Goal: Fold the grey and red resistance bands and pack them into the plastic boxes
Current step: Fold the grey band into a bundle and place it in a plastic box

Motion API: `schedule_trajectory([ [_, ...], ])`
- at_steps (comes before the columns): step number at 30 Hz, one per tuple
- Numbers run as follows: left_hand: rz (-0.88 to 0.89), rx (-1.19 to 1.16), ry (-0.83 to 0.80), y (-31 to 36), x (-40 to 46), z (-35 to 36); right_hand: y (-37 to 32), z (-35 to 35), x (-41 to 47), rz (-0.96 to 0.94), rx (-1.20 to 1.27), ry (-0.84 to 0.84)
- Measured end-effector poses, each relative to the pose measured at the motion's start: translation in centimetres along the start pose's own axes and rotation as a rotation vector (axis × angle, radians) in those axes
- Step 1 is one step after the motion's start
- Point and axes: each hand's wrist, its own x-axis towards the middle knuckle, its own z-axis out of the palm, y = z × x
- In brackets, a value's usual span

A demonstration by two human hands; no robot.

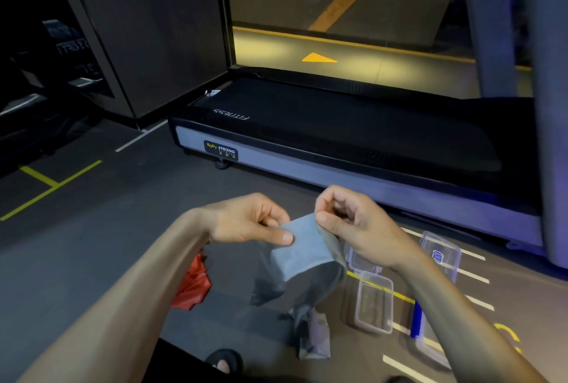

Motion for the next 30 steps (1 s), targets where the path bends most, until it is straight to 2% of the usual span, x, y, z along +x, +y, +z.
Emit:
schedule_trajectory([
  [10,-0.052,0.056,0.117,-0.5,0.2,-0.3,0.4,-1.1,-0.3,-0.003,-0.105,0.108],
  [24,0.010,0.160,0.162,0.1,0.2,0.2,0.4,-1.3,-0.7,0.007,-0.157,0.108],
  [30,0.022,-0.015,0.176,1.0,-0.2,0.3,0.5,-1.7,-1.0,0.019,-0.226,0.154],
])
